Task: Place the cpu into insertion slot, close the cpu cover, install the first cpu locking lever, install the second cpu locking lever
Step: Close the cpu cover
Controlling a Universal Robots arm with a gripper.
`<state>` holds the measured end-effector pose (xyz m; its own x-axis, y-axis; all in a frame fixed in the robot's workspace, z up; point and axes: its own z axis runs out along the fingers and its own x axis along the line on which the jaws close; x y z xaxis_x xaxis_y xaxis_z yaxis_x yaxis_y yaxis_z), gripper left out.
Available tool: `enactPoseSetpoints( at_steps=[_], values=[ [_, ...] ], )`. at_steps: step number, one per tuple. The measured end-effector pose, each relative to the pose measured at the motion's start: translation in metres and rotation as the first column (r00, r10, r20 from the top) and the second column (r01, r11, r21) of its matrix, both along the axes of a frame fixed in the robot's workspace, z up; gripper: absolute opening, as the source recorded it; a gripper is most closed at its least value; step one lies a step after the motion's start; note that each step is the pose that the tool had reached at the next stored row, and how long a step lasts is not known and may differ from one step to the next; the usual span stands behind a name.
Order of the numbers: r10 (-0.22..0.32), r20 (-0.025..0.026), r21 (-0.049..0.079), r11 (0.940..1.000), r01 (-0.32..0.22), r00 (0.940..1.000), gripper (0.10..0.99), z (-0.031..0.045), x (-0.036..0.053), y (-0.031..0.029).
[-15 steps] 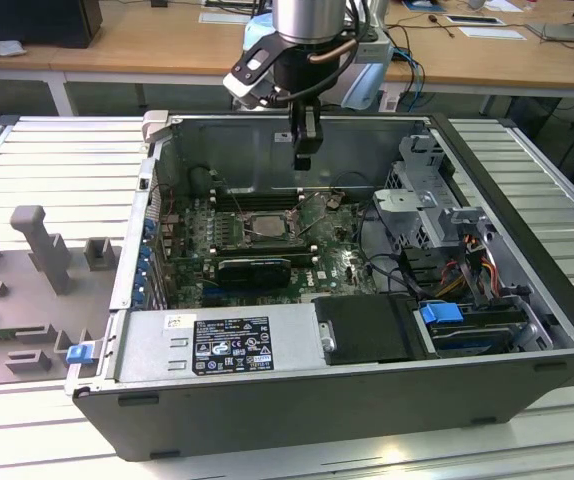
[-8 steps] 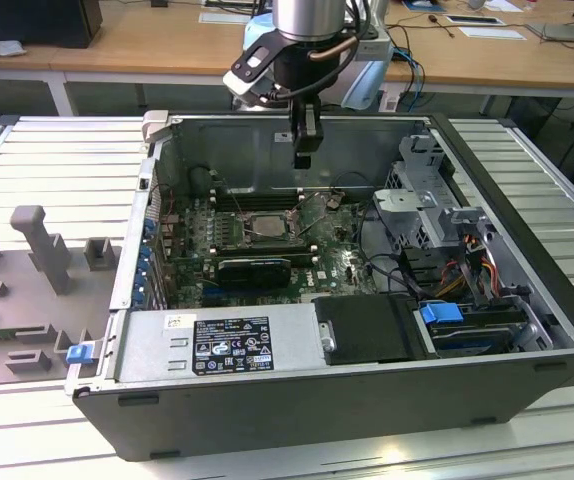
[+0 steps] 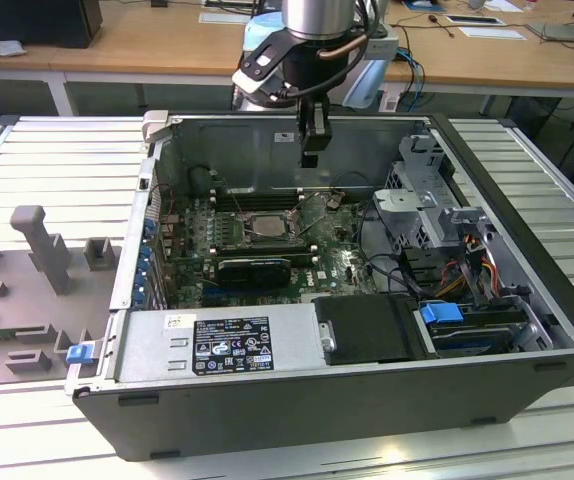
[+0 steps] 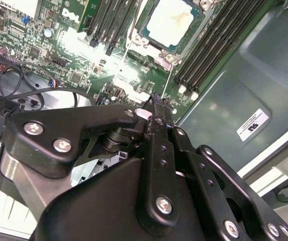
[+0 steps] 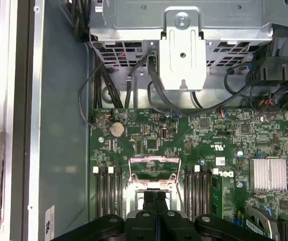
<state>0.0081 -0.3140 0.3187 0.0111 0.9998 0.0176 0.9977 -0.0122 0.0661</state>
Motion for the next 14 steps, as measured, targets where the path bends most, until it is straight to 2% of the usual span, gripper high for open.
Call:
enactPoseSetpoints(
  at_steps=[14],
  values=[
    [0.000, -0.0002, 0.000, 1.0000, 0.000, 1.0000, 0.106, 0.0000, 0.0206, 0.0000]
  ],
)
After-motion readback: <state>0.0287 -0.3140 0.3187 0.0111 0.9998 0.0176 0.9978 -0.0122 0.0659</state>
